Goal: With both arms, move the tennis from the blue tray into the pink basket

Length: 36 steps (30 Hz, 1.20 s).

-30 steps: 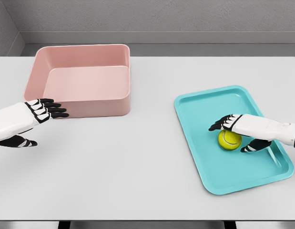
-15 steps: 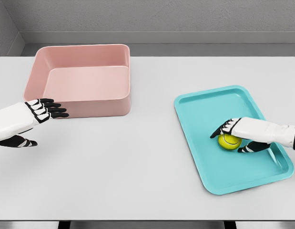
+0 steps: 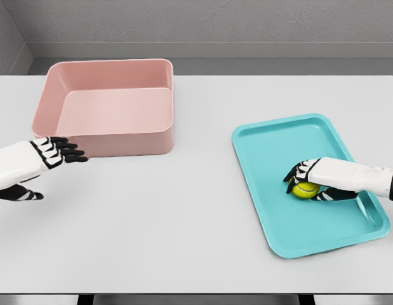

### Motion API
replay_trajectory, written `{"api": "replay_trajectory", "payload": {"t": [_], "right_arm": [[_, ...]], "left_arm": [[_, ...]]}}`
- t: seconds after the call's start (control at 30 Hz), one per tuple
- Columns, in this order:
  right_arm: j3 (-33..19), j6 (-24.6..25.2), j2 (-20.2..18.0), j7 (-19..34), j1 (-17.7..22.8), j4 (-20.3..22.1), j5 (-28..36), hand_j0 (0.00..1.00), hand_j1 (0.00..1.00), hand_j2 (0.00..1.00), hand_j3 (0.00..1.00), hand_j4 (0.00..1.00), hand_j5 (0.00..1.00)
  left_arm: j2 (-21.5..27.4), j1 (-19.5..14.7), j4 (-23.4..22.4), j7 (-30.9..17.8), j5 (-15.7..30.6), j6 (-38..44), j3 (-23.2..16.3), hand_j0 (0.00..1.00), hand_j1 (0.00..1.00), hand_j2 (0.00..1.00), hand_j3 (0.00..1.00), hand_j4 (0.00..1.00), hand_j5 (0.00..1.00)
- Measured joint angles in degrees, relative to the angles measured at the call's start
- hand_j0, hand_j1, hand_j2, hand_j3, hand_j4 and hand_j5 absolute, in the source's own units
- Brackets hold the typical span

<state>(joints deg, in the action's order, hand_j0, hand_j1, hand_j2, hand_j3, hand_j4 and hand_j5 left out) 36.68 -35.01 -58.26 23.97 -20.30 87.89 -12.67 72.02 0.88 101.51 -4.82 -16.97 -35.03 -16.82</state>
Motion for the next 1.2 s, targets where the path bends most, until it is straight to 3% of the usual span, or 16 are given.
{"api": "replay_trajectory", "payload": {"t": [0.2, 0.47, 0.9, 1.2], "right_arm": [[-0.63, -0.09, -0.28, 0.01, 0.0, 0.41, -0.3, 0.53, 0.53, 0.53, 0.53, 0.53, 0.53], [-3.9, -0.12, -0.88, 0.05, 0.0, 2.67, -0.03, 0.49, 0.49, 0.49, 0.49, 0.49, 0.49], [-5.1, -0.14, -0.13, 2.24, -0.53, 11.75, 0.03, 0.47, 0.47, 0.47, 0.47, 0.47, 0.47], [-4.74, -0.14, 4.44, 3.77, -2.55, 13.18, -0.08, 0.46, 0.46, 0.46, 0.46, 0.46, 0.46]], "left_arm": [[3.98, -0.18, -0.93, 0.15, 3.66, 0.0, -4.18, 1.0, 1.0, 1.0, 1.0, 1.0, 1.0], [4.74, -0.18, -2.58, 0.2, 4.71, 0.0, -6.8, 1.0, 1.0, 1.0, 1.0, 1.0, 1.0], [5.75, -0.09, -4.45, 0.16, 8.01, 0.0, -7.45, 1.0, 1.0, 1.0, 1.0, 1.0, 1.0], [6.03, -0.09, -4.3, 0.14, 8.16, 0.0, -7.46, 1.0, 1.0, 1.0, 1.0, 1.0, 1.0]]}}
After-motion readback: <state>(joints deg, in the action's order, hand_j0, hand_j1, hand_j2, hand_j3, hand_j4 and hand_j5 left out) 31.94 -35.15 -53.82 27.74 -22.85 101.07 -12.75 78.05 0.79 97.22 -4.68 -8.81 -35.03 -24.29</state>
